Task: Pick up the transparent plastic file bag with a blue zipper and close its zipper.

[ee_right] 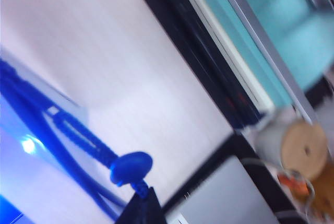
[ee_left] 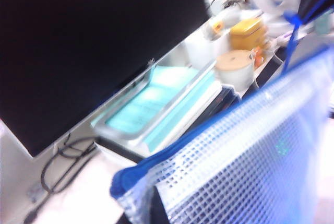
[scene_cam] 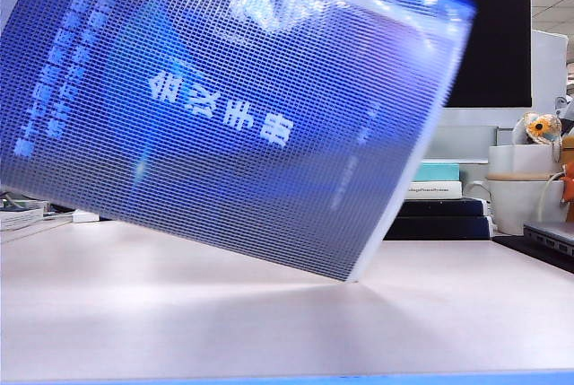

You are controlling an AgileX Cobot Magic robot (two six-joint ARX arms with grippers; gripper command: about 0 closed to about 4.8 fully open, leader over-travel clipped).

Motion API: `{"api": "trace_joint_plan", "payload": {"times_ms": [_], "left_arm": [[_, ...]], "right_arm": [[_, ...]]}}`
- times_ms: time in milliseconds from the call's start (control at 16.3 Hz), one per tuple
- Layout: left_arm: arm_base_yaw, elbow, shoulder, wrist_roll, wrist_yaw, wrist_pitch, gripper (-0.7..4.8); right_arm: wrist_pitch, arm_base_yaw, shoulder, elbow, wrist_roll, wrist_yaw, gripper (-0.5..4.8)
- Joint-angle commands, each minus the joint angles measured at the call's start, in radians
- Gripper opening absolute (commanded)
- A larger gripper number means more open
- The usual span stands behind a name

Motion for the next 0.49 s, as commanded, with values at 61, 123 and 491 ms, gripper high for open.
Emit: {"api": "trace_joint_plan", "payload": {"times_ms": [61, 123, 491], "left_arm": [[0.006, 0.005, -0.001, 0.005, -0.008, -0.026, -0.06], [0.006, 0.005, -0.002, 0.011, -0.013, -0.033, -0.06], [0.006, 0.005, -0.001, 0.049, -0.034, -0.069, -0.06]], "right_arm": [[-0.037, -0.058, -0.006, 0.003, 0.031, 0.073, -0.01], [-0.055, -0.106, -0.006, 0.000, 0.049, 0.082, -0.01], [-0.076, -0.229, -0.006, -0.016, 0.079, 0.060, -0.01]]}}
